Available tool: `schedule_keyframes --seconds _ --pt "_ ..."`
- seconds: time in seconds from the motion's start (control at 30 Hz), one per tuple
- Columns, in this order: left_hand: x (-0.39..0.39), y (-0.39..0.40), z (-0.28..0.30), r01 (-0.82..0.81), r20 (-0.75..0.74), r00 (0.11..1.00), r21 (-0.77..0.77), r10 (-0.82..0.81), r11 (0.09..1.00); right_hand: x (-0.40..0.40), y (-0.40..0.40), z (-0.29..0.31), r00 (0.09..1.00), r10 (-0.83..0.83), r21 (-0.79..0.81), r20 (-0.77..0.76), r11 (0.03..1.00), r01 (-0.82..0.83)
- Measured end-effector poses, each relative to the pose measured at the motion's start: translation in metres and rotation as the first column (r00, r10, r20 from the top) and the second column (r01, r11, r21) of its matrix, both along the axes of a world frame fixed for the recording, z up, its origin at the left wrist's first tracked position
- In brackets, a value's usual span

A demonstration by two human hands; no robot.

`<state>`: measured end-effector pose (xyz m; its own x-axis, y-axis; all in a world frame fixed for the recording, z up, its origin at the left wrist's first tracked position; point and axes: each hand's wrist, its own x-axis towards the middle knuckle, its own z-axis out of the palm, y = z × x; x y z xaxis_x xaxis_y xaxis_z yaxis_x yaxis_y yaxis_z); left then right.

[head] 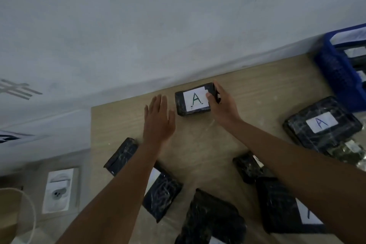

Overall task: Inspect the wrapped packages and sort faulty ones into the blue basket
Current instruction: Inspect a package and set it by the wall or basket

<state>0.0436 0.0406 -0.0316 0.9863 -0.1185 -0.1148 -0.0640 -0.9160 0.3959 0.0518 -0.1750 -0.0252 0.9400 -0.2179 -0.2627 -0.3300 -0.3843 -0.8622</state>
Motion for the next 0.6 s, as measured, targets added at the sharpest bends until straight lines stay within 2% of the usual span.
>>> schedule_keyframes --seconds 0.07,0.2,0.33,0.47,0.6 --pt "0.017 0.002 -0.015 0.044 -0.025 0.999 0.033 -0.043 0.999 0.019 0.004 -0.008 1.000 -0.015 -0.009 0.003 1.000 0.015" --pt "0.035 0.003 -0.041 0.023 -0.052 0.998 0.029 -0.021 0.999 0.046 0.006 -0.026 1.000 -0.024 -0.073 0.006 0.997 0.024" --pt "0.039 0.003 -0.062 0.009 -0.060 0.998 0.026 -0.008 1.000 0.046 0.001 -0.039 0.992 0.111 -0.166 0.063 0.981 -0.099" --pt "0.039 0.004 -0.073 -0.001 0.001 1.000 0.033 0.001 0.999 0.039 -0.008 -0.055 0.967 0.248 -0.250 0.058 0.941 -0.227" --pt "0.040 0.002 -0.074 -0.012 -0.010 1.000 0.037 0.013 0.999 0.043 -0.011 -0.060 0.961 0.274 -0.284 0.037 0.925 -0.253"
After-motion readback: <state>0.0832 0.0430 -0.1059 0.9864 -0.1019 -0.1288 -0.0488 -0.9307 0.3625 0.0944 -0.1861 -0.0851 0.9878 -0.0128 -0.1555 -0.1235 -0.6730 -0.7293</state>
